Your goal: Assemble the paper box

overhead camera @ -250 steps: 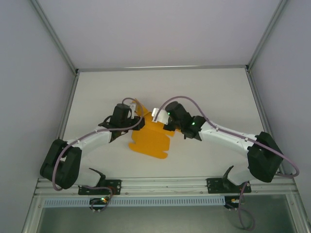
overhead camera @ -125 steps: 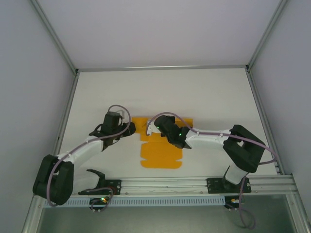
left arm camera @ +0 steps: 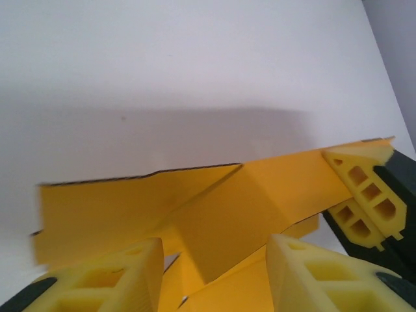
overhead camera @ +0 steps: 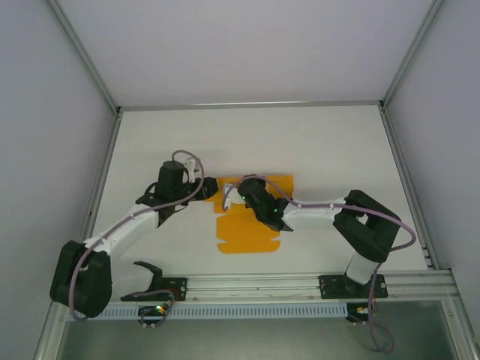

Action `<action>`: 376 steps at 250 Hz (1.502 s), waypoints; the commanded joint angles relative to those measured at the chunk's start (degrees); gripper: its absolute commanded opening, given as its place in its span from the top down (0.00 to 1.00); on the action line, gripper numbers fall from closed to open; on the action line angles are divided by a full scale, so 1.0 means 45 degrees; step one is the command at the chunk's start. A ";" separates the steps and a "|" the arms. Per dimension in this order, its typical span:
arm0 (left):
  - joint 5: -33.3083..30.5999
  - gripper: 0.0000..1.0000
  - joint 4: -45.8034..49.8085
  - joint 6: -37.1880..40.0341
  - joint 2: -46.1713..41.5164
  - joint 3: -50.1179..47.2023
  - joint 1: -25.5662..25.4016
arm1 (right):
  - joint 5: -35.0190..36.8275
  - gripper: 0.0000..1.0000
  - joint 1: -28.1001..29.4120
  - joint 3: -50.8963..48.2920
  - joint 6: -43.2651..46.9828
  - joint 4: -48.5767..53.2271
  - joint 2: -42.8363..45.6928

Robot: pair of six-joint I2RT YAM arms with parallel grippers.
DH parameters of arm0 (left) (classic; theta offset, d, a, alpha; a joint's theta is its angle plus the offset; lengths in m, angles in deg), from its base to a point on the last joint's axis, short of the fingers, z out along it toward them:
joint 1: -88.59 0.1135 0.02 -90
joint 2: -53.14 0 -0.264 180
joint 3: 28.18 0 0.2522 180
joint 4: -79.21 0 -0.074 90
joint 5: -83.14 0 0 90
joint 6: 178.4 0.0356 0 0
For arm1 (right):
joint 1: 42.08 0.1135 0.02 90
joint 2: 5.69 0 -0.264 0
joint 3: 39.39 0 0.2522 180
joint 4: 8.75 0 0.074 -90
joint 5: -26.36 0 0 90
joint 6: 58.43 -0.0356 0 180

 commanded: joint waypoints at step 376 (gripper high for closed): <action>-0.3446 0.47 0.1014 0.5851 0.1116 0.1399 -0.2993 | -0.6697 0.96 -0.2622 0.0870 -0.3874 0.4787 0.2562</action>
